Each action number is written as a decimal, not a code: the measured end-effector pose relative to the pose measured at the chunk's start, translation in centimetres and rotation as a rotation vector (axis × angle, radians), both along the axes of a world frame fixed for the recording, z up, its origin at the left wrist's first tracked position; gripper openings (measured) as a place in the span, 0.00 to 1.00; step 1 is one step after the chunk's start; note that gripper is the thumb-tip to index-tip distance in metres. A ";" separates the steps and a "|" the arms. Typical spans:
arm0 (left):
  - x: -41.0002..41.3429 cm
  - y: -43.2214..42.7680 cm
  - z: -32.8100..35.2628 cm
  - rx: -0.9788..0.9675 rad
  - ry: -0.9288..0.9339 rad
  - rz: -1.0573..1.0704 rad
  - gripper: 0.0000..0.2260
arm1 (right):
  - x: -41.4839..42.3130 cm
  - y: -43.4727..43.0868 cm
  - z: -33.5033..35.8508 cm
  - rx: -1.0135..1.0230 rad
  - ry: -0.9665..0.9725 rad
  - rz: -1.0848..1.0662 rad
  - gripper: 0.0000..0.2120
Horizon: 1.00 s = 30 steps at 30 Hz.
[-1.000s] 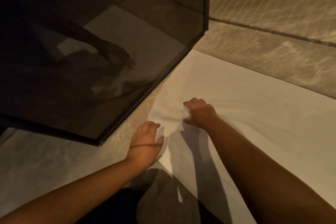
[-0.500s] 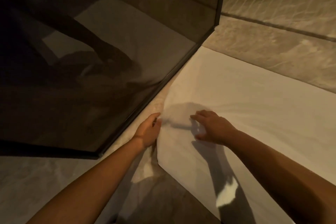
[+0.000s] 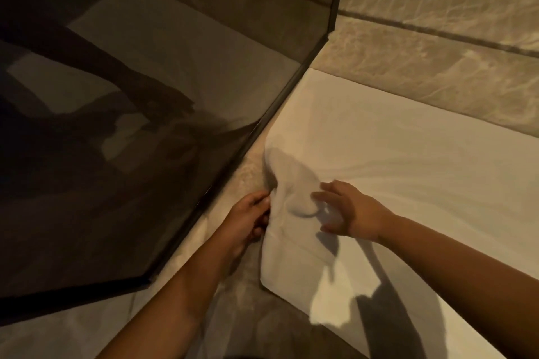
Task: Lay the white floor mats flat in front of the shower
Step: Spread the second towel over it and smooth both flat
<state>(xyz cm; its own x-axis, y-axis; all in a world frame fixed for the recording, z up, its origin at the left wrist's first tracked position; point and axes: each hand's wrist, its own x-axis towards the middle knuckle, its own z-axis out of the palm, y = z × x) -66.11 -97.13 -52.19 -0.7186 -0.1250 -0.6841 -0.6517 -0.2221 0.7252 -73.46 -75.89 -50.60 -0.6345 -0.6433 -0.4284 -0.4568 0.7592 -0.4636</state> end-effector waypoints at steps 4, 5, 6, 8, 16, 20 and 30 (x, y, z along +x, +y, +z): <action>-0.2 0.5 -0.1 -0.029 0.028 -0.044 0.07 | 0.1 -0.5 0.3 0.054 0.004 -0.007 0.33; -0.2 0.6 -0.1 -0.001 0.030 -0.042 0.06 | 0.3 -0.5 0.2 0.058 0.008 -0.012 0.33; -0.1 0.8 -0.1 0.033 0.031 -0.035 0.06 | 0.4 -0.6 0.1 0.064 0.012 -0.013 0.33; -0.1 1.2 0.2 0.071 0.040 0.013 0.04 | 0.7 -0.4 -0.1 0.086 0.019 0.002 0.33; 1.3 -1.1 2.6 -0.598 0.138 0.001 0.06 | 1.2 0.8 0.0 0.162 0.043 0.082 0.35; 3.1 -3.2 3.3 -1.066 0.098 -0.194 0.10 | 1.3 0.9 0.4 0.233 0.063 0.153 0.38; 5.5 -1.4 -0.4 -1.380 0.173 -0.741 0.29 | 3.0 3.5 1.2 0.323 0.078 0.202 0.39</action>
<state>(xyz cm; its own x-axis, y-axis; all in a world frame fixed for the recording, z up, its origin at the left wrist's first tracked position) -60.58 -98.54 -52.63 -0.9552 -0.1568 -0.2509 -0.2019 0.9653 0.1654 -70.50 -72.37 -49.42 -0.5474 -0.5986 -0.5849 -0.6368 0.7514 -0.1730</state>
